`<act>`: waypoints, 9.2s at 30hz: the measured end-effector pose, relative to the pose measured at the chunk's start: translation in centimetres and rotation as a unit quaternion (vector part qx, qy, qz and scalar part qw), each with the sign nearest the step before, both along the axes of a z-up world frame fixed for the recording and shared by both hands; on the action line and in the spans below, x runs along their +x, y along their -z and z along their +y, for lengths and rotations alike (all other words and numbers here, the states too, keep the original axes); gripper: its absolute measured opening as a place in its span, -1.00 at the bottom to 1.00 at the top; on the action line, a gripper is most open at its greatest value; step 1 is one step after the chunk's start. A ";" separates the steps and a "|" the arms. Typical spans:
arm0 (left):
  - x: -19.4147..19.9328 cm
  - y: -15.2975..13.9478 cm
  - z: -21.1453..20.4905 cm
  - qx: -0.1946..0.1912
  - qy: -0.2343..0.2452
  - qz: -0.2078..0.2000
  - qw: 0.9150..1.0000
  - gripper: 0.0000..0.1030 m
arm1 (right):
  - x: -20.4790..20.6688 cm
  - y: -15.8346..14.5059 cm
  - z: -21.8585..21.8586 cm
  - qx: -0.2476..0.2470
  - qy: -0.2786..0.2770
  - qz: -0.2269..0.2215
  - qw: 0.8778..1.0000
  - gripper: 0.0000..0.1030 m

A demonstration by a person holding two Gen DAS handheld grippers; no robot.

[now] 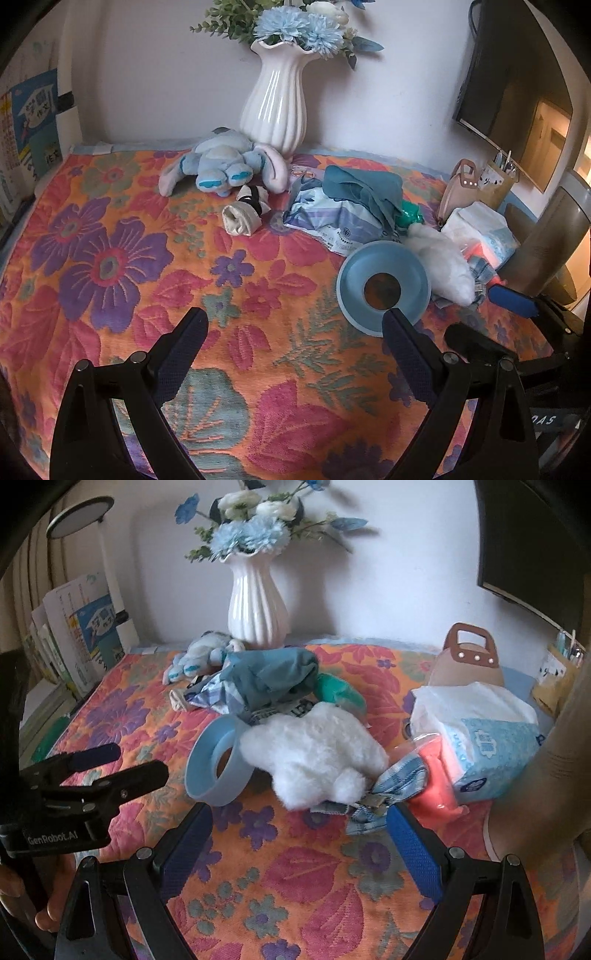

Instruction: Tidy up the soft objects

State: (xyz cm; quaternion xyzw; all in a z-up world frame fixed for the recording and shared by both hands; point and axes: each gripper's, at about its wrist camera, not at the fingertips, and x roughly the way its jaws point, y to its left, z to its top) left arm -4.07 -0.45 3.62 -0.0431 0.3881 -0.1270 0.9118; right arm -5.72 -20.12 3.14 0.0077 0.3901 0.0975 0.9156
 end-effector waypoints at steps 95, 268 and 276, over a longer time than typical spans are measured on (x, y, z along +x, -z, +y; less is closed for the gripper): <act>1.5 -3.5 7.3 -0.060 -0.053 0.044 0.996 -0.64 | 1.6 -0.3 7.0 0.082 -0.107 0.113 0.984 -0.22; 1.7 0.0 2.2 -0.001 -0.051 -0.029 0.998 0.98 | 4.1 0.2 0.4 0.016 0.033 0.012 0.999 0.93; 1.2 -0.1 1.2 0.024 -0.042 -0.040 0.998 0.98 | 3.9 0.0 0.3 0.019 0.035 0.009 0.999 0.93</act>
